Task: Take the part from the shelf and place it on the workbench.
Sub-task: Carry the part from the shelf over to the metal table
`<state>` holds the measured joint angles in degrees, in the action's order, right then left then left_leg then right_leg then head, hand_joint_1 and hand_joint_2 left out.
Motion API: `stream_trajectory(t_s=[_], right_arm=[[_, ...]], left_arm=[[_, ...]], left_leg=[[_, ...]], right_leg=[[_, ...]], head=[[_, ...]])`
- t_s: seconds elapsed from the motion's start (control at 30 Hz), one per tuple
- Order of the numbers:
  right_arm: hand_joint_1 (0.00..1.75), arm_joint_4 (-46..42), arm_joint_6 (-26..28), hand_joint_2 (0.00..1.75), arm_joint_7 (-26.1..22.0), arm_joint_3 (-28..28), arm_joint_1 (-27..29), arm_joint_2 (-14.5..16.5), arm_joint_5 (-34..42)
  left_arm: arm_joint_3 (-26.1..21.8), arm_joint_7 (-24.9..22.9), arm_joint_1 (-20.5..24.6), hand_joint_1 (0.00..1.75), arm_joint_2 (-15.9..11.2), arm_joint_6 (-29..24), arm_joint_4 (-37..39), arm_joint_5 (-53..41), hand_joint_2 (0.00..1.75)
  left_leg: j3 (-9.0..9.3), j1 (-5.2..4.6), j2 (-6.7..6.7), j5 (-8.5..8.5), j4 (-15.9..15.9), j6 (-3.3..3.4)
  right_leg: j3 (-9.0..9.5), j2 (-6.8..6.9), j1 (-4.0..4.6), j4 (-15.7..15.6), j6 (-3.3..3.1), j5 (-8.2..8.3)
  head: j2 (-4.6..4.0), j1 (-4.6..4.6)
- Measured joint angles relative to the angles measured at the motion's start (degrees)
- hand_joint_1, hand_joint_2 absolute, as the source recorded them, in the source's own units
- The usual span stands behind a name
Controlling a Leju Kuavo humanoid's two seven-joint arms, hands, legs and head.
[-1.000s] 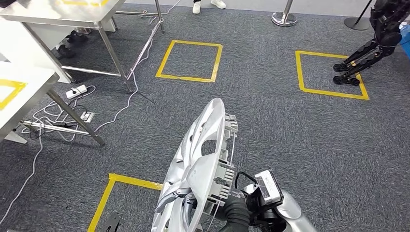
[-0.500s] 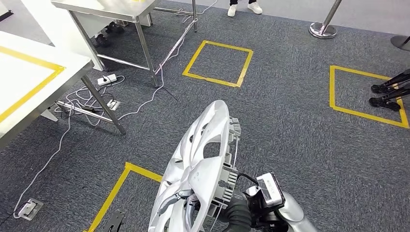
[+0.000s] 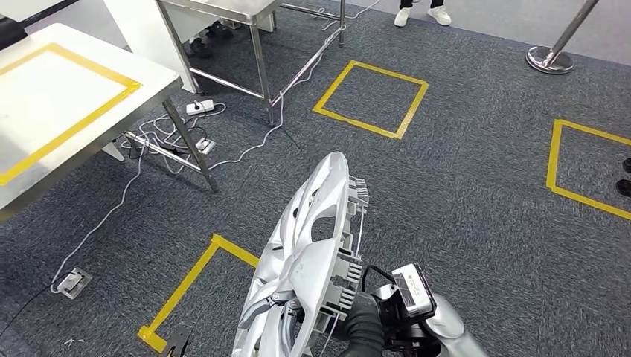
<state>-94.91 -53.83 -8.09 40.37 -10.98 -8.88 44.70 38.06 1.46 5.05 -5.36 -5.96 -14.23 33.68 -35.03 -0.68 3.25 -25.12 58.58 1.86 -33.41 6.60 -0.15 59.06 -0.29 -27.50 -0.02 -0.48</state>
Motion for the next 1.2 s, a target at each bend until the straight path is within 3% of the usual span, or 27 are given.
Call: stream_trajectory(t_s=[0.03,0.1,0.17,0.23,0.27,0.33,0.37,0.43,0.5,0.53,0.6,0.67,0.73,0.77,0.83,0.87,0.93,0.97,1.03,1.1,1.17,1.2], right_arm=[[1.75,0.0,0.0,1.75,0.0,0.0,0.0,0.0,0.0],[1.75,0.0,0.0,1.75,-0.1,-0.1,-0.1,0.0,0.0],[1.75,0.0,0.0,1.75,-0.1,-0.1,0.0,-0.2,0.0],[1.75,0.1,-0.1,1.75,-0.1,-0.1,0.3,-0.4,-0.1],[1.75,0.1,-0.1,1.75,-0.1,-0.1,0.4,-0.5,-0.1],[1.75,0.2,-0.1,1.75,-0.1,-0.1,0.3,-0.6,-0.1],[1.75,0.2,-0.1,1.75,-0.1,-0.1,0.2,-0.6,-0.1],[1.75,0.2,-0.1,1.75,-0.1,-0.1,0.2,-0.6,-0.1],[1.75,0.2,-0.1,1.75,-0.1,-0.1,0.1,-0.5,-0.1],[1.75,0.2,-0.1,1.75,-0.1,-0.1,0.0,-0.4,-0.1],[1.75,0.1,-0.2,1.75,-0.1,-0.1,-0.1,-0.2,-0.1],[1.75,0.1,-0.2,1.75,0.0,-0.1,-0.1,-0.1,-0.2],[1.75,0.1,-0.2,1.75,0.0,-0.1,-0.1,-0.1,-0.2],[1.75,0.1,-0.1,1.75,0.0,0.0,-0.1,-0.1,-0.2],[1.75,0.0,-0.1,1.75,0.0,0.0,-0.1,-0.1,-0.3],[1.75,0.0,-0.1,1.75,0.0,0.0,-0.1,-0.1,-0.3],[1.75,0.0,-0.2,1.75,0.0,0.0,-0.1,-0.1,-0.3],[1.75,0.0,-0.1,1.75,0.0,0.0,-0.1,-0.1,-0.3],[1.75,0.0,-0.1,1.75,0.0,0.0,-0.2,0.0,-0.3],[1.75,0.0,-0.1,1.75,0.0,0.0,-0.2,0.0,-0.3],[1.75,0.0,-0.1,1.75,0.0,-0.1,-0.2,-0.2,-0.3],[1.75,0.0,-0.1,1.75,0.0,-0.1,0.0,-0.3,-0.3]], left_arm=[[0.0,0.0,-0.1,0.00,0.0,0.0,0.0,0.0,1.75],[0.0,0.0,0.0,0.00,0.1,0.0,0.0,0.0,1.75],[0.0,0.0,0.2,0.00,0.3,0.0,-0.1,-0.1,1.75],[0.0,0.0,0.3,0.00,0.4,0.0,-0.1,-0.1,1.75],[0.0,0.0,0.2,0.00,0.4,0.0,-0.1,-0.1,1.75],[0.0,0.0,0.1,0.00,0.5,0.0,-0.1,-0.1,1.75],[0.0,0.0,0.1,0.00,0.5,0.0,-0.1,-0.1,1.75],[0.0,0.0,0.0,0.00,0.4,0.0,-0.1,-0.1,1.75],[0.0,0.0,-0.2,0.00,0.3,0.0,-0.1,-0.1,1.75],[0.0,0.0,-0.4,0.00,0.2,0.0,-0.1,-0.1,1.75],[0.0,0.0,-0.4,0.00,0.2,0.0,-0.1,-0.3,1.75],[0.0,-0.1,-0.1,0.00,0.1,0.0,-0.1,-0.6,1.75],[0.0,-0.3,0.0,0.00,0.2,0.0,-0.1,-0.7,1.75],[0.0,-0.5,-0.1,0.00,0.2,0.0,-0.1,-0.8,1.75],[0.0,-0.6,-0.1,0.00,0.2,0.0,-0.1,-0.9,1.75],[0.0,-0.6,0.0,0.00,0.1,0.0,-0.1,-0.9,1.75],[0.0,-0.6,0.3,0.00,0.0,0.0,-0.1,-1.0,1.75],[0.0,-0.6,0.4,0.00,-0.1,0.0,-0.1,-1.0,1.75],[0.0,-0.6,0.3,0.00,-0.2,0.1,-0.1,-1.0,1.75],[0.0,-0.6,0.4,0.00,-0.2,0.1,-0.2,-1.0,1.75],[0.0,-0.6,0.7,0.00,0.0,0.1,-0.3,-1.0,1.75],[0.0,-0.6,0.8,0.00,0.1,0.1,-0.3,-1.0,1.75]], left_leg=[[0.51,0.09,-0.71,0.36,-0.7,0.15],[1.62,0.47,-2.16,1.21,-2.3,0.56],[1.76,0.75,-3.61,1.55,-2.7,0.75],[1.66,0.81,-5.37,1.54,-2.6,0.72],[1.63,0.89,-6.27,1.46,-2.4,0.59],[1.51,1.16,-7.99,1.05,-1.7,-0.03],[1.27,1.22,-8.76,0.69,-1.1,-0.54],[0.58,1.31,-9.88,0.15,-0.2,-1.43],[0.14,1.57,-10.51,0.03,0.0,-1.85],[0.03,1.69,-10.04,-0.10,0.2,-2.01],[-1.29,1.74,-7.33,-1.69,3.0,-2.40],[-4.90,1.76,-4.39,-4.89,10.0,-2.72],[-8.32,1.84,-3.66,-6.57,15.8,-2.75],[-8.60,1.83,-3.54,-5.85,15.8,-2.60],[-5.82,1.50,-2.49,-2.16,10.0,-1.75],[-3.83,1.07,-1.00,-0.61,6.2,-1.12],[-1.48,0.18,1.34,0.66,1.6,-0.10],[-1.34,-0.12,1.60,0.45,1.1,0.15],[-0.82,-0.06,0.14,0.85,0.0,0.53],[0.34,0.40,-1.46,1.63,-1.7,0.96],[0.89,0.72,-3.08,2.03,-2.4,1.16],[0.89,0.76,-3.99,2.04,-2.4,1.15]], right_leg=[[0.13,-0.17,0.01,0.1,0.22,-0.17],[-0.99,-2.59,0.01,3.0,0.26,-1.52],[-4.40,-5.49,-0.33,9.9,-0.07,-3.97],[-7.31,-6.19,-0.67,14.7,0.30,-5.07],[-7.44,-6.30,-0.91,14.3,0.87,-4.42],[-4.71,-7.22,-1.62,7.9,2.40,-1.23],[-3.14,-8.03,-1.86,4.5,2.82,0.05],[-1.54,-8.97,-2.02,1.1,2.55,1.13],[-1.53,-8.22,-1.88,1.1,1.54,1.11],[-1.46,-7.85,-1.88,1.1,1.17,1.12],[-1.22,-6.91,-1.95,0.9,0.43,1.03],[-1.07,-5.79,-1.53,0.9,-0.19,0.77],[-0.99,-4.54,-1.11,0.9,-0.53,0.51],[-0.88,-3.94,-0.93,0.9,-0.62,0.36],[-0.40,-2.78,-0.61,0.9,-0.65,-0.01],[-0.08,-2.23,-0.44,0.8,-0.60,-0.22],[0.35,-1.17,-0.20,0.7,-0.31,-0.52],[0.50,-0.59,-0.17,0.5,-0.09,-0.63],[1.00,0.14,-0.16,0.1,0.42,-0.78],[0.57,-2.06,-0.22,1.8,0.52,-1.80],[-2.52,-5.25,-0.42,7.9,0.21,-4.28],[-4.65,-5.96,-0.50,11.8,0.20,-5.52]], head=[[0.00,0.04],[0.00,0.15],[0.00,0.28],[0.00,0.34],[0.00,0.34],[0.00,0.36],[0.00,0.41],[0.00,0.40],[0.00,0.35],[0.00,0.34],[0.00,0.16],[0.00,-0.02],[0.00,-0.02],[0.00,-0.02],[0.00,-0.02],[0.00,0.01],[0.00,0.02],[0.00,0.02],[0.00,0.01],[0.00,0.11],[0.00,0.27],[0.00,0.31]])
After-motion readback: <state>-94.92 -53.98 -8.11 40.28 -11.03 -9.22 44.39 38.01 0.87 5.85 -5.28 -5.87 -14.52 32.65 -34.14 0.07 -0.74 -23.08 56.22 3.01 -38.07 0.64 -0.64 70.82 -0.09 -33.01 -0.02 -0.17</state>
